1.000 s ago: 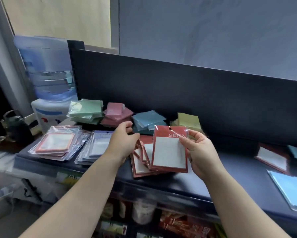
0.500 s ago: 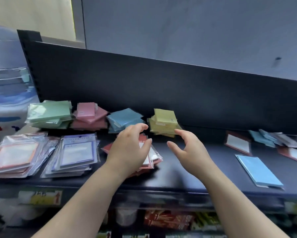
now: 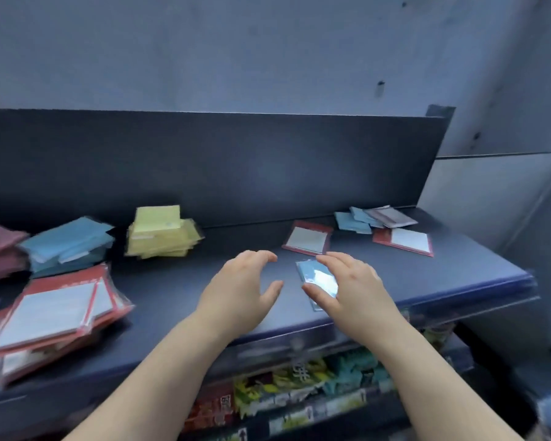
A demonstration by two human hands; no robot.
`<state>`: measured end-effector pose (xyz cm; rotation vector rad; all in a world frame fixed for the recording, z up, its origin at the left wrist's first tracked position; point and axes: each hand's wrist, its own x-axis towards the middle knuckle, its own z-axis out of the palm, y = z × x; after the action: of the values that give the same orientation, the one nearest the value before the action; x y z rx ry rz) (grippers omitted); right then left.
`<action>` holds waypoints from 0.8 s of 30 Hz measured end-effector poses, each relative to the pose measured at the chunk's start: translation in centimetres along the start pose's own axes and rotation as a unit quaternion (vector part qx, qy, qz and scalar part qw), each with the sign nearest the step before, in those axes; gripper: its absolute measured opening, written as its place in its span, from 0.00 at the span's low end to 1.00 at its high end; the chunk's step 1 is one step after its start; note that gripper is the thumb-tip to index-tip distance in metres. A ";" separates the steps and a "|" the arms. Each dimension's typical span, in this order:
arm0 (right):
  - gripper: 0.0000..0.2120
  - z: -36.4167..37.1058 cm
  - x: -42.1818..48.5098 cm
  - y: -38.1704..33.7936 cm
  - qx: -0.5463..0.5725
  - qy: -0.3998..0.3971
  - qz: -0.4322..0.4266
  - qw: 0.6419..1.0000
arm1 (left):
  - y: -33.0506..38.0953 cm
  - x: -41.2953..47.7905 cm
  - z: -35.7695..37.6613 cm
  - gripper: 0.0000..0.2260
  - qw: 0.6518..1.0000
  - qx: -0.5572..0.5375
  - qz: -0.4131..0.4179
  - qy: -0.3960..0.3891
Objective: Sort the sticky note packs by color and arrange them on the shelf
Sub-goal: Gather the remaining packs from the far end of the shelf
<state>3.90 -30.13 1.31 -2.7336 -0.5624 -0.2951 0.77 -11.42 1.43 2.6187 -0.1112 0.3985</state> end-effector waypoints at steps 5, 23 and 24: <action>0.29 -2.6 -0.8 7.3 0.013 -0.021 0.008 1.000 | 5.5 2.7 4.0 0.21 0.999 0.014 0.002 -0.033; 0.28 -2.4 7.6 19.5 0.008 -0.047 0.022 0.999 | 5.6 15.3 8.0 0.34 0.962 0.166 -0.134 -0.169; 0.28 -2.3 8.5 20.0 0.001 -0.053 0.029 0.998 | 5.0 16.2 8.2 0.36 0.955 0.183 -0.149 -0.181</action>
<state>19.51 -45.34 0.05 -2.7701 -0.5100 -0.1359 17.59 -19.79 1.67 2.9824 0.2616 -0.1905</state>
